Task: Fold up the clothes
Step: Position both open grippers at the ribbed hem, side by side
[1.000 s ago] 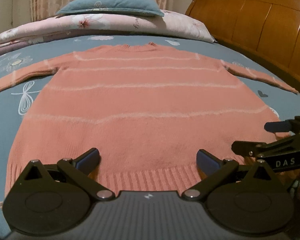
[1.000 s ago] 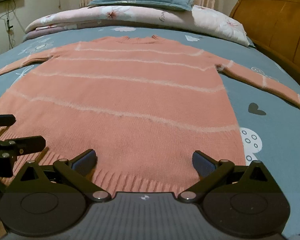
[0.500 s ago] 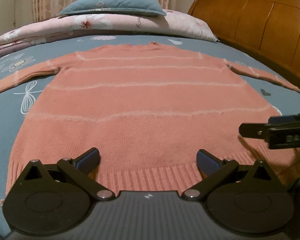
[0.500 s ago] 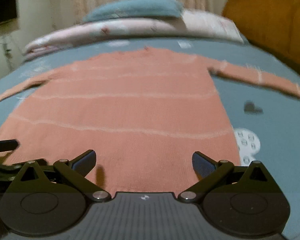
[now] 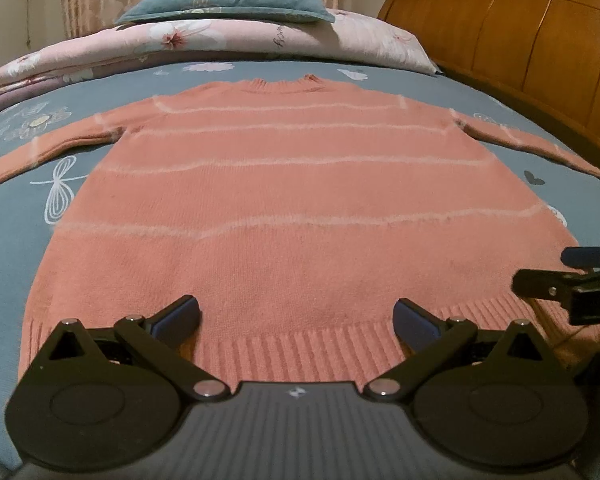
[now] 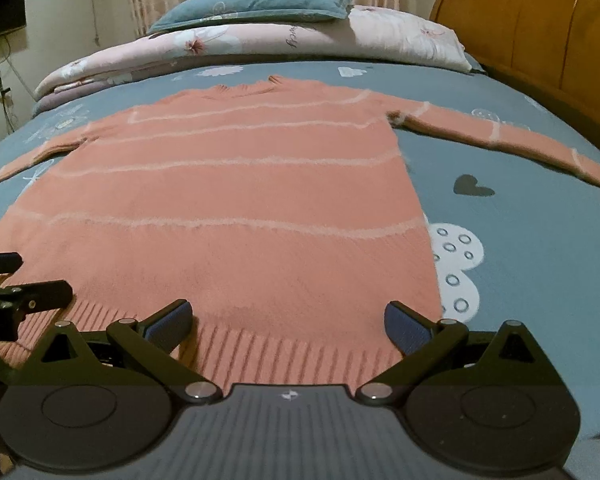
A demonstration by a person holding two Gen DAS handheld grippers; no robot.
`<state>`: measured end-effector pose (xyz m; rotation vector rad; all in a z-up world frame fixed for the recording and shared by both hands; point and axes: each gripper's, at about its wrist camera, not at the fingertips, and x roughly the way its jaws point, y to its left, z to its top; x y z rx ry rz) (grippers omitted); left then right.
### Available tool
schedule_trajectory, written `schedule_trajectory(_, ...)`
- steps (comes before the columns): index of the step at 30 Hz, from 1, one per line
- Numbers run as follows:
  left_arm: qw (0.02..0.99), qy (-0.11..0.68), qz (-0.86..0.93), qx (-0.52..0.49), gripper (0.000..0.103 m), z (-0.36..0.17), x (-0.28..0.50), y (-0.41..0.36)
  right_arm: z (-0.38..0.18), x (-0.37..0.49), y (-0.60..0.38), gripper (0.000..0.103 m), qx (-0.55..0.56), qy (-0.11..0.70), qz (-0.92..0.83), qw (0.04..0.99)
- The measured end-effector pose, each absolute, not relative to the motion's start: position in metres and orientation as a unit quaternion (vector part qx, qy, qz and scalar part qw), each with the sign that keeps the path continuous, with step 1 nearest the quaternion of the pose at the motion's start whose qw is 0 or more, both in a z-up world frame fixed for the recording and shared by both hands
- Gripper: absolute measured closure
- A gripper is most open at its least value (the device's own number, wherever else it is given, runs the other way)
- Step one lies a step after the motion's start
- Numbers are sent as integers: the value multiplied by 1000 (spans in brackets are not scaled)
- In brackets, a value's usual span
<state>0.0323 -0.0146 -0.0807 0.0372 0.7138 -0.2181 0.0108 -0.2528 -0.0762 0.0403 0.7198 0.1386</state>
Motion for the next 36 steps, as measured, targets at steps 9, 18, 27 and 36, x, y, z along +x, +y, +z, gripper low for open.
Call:
schedule_trajectory(9, 933, 344, -101, 34, 1, -83, 30, -19, -81, 4, -252, 0, 5, 340, 70, 938)
schedule_trajectory(18, 938, 327, -109, 37, 1, -86, 28, -16, -86, -10, -249, 0, 0, 317, 65, 946)
schedule_trajectory(27, 941, 320, -106, 36, 1, -87, 25, -16, -90, -14, -249, 0, 4, 292, 63, 954)
schedule_trajectory(36, 942, 316, -111, 17, 1, -84, 27, -12, -93, -13, -247, 0, 5, 279, 59, 958)
